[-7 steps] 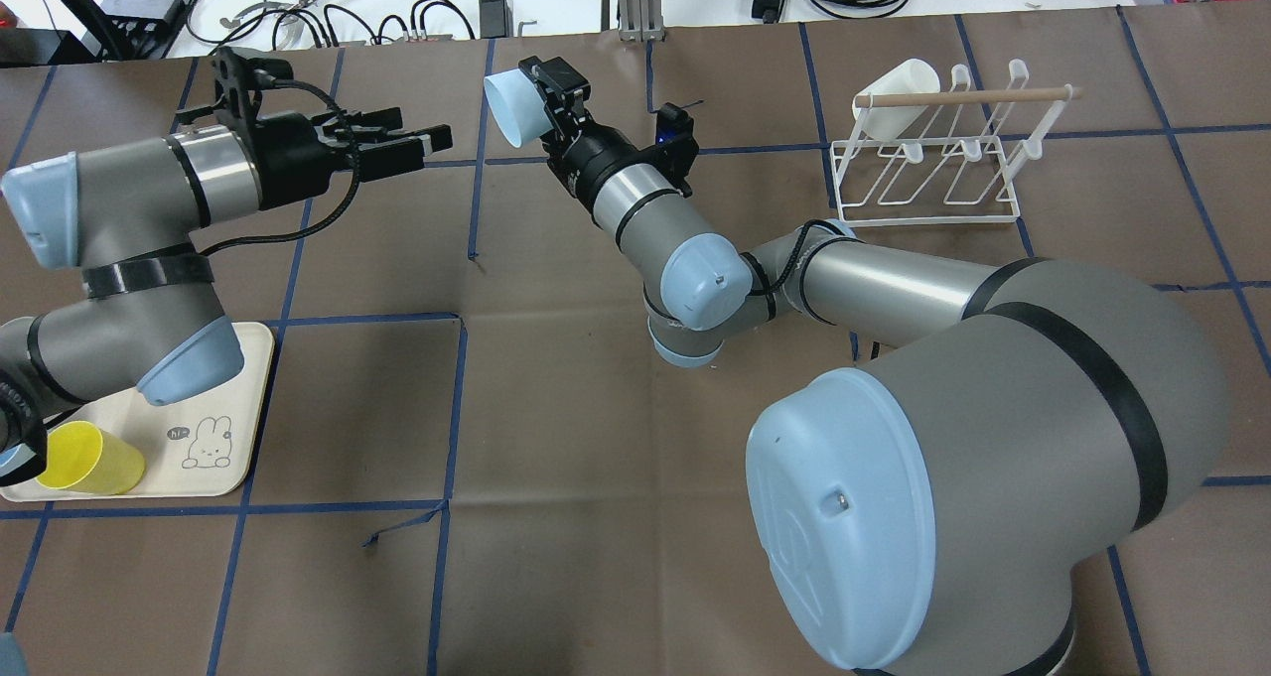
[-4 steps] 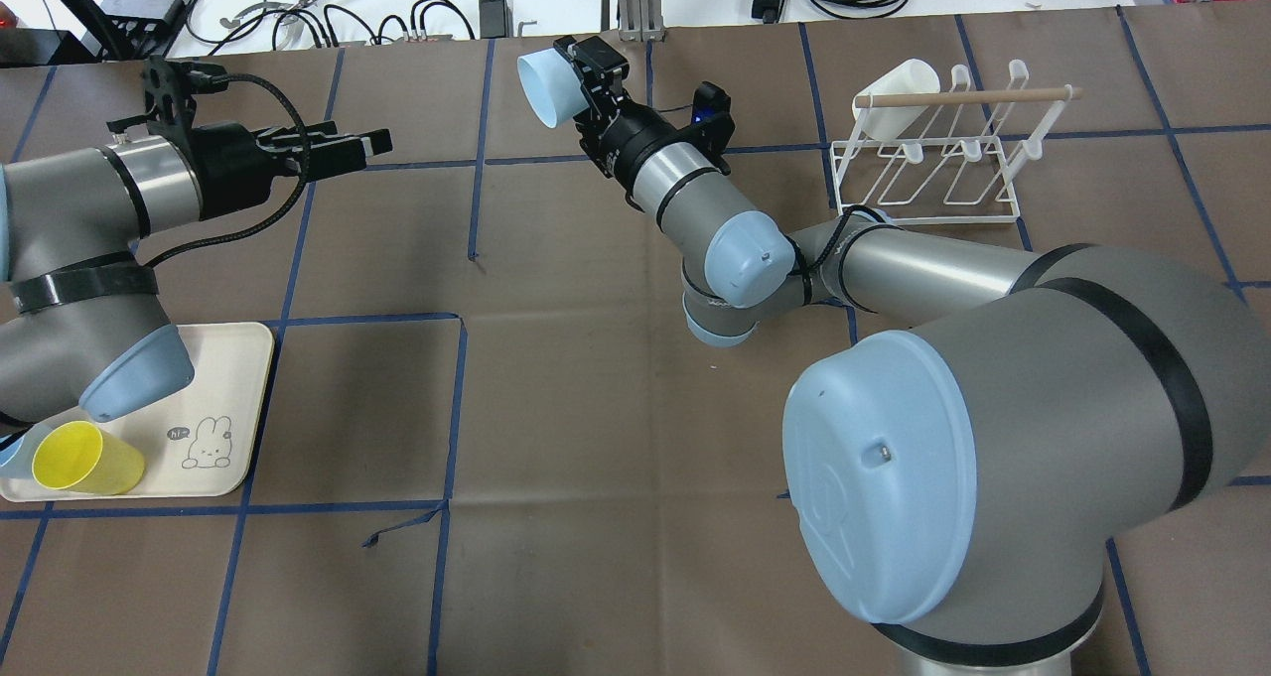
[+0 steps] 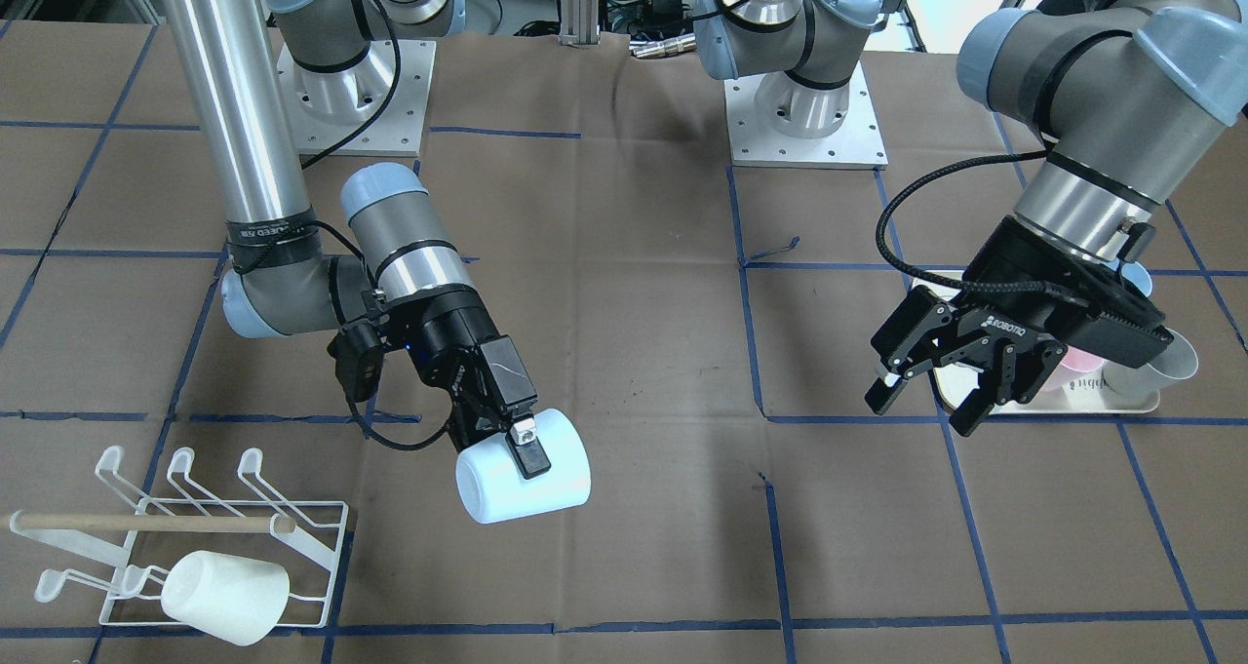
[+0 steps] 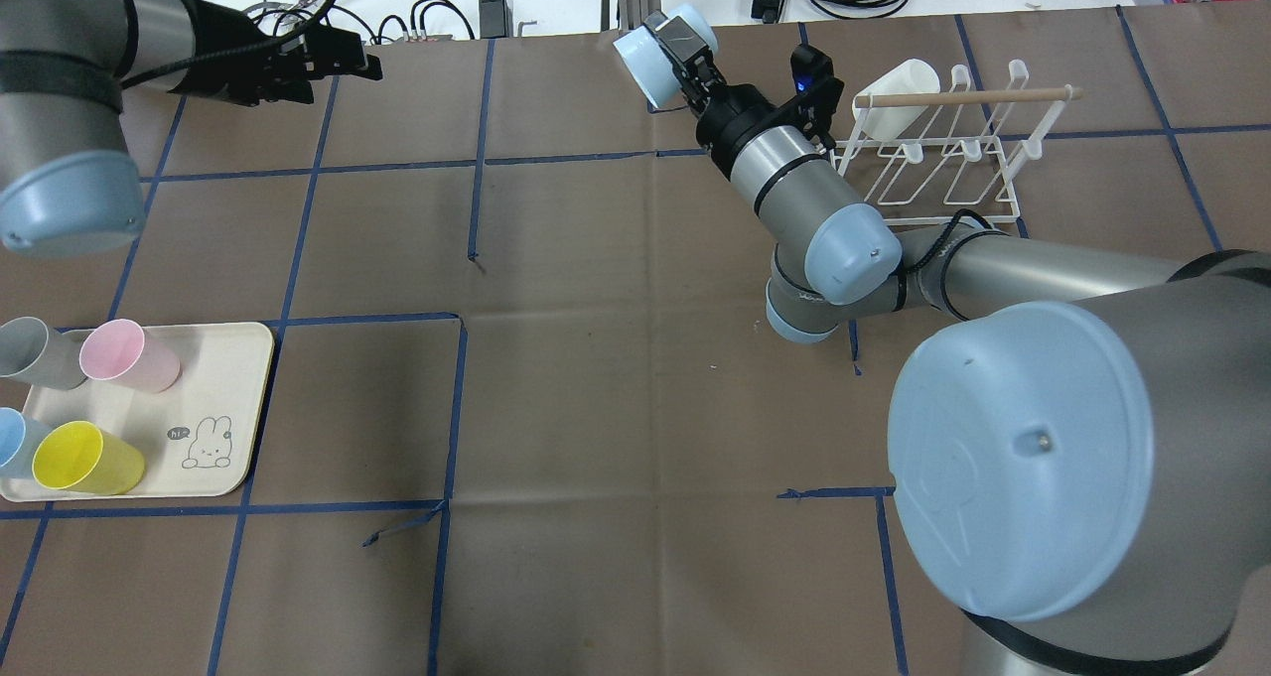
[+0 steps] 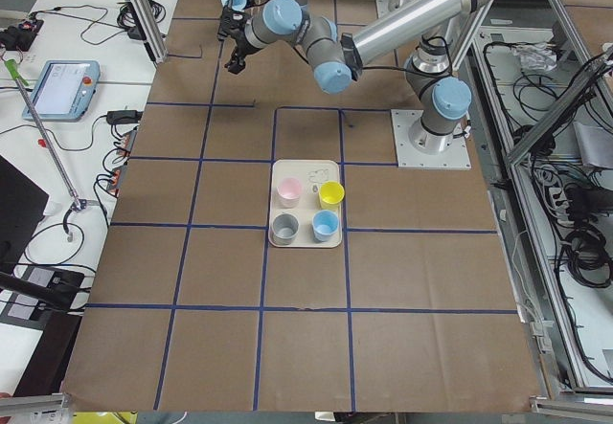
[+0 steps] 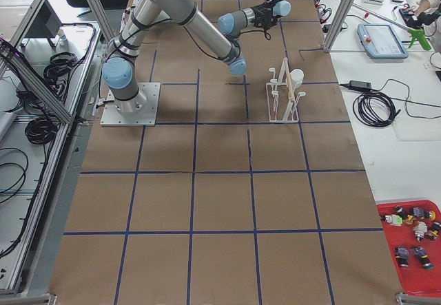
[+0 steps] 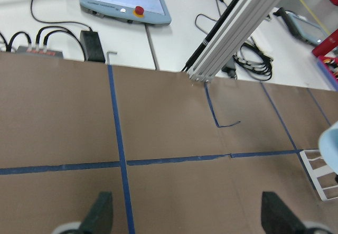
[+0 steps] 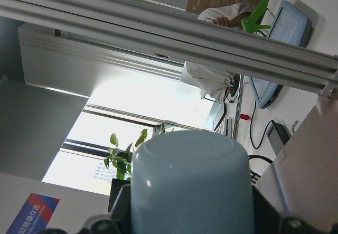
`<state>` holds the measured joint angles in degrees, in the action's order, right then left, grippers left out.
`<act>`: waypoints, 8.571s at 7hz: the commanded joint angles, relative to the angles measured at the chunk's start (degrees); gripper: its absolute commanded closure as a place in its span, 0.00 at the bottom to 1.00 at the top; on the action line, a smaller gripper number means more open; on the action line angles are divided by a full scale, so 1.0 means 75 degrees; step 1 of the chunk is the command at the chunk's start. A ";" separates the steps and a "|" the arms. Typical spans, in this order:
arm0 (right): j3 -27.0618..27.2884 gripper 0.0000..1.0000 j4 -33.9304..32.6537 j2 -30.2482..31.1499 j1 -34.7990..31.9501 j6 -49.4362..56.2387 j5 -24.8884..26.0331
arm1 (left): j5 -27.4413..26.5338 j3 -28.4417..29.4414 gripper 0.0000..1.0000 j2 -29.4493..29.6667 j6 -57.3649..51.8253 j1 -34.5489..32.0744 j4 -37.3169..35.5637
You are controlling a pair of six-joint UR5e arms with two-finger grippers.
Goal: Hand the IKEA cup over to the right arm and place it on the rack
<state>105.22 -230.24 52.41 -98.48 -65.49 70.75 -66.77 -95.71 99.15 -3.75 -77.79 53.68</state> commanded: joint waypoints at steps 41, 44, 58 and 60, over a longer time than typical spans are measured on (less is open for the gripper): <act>-0.0073 0.02 0.2146 0.0346 0.4283 0.9681 -0.1300 | -0.3051 0.0738 0.00 -0.1103 0.1309 -0.1452 0.4526; -0.0038 0.01 0.3904 0.1587 0.4237 0.9762 -0.1206 | -0.3051 0.0750 0.00 -0.1103 0.1309 -0.1452 0.4515; -0.2240 0.00 1.8273 0.4039 0.1943 0.9146 0.0469 | -0.3051 0.0738 0.00 -0.1103 0.1309 -0.1452 0.4526; -0.2159 0.00 1.8439 0.4495 0.1450 0.8827 0.1368 | -0.3051 0.0738 0.00 -0.1103 0.1309 -0.1452 0.4515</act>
<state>88.84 -93.44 84.27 -85.29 2.23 77.57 -89.64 -90.18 90.86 6.06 -88.68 87.61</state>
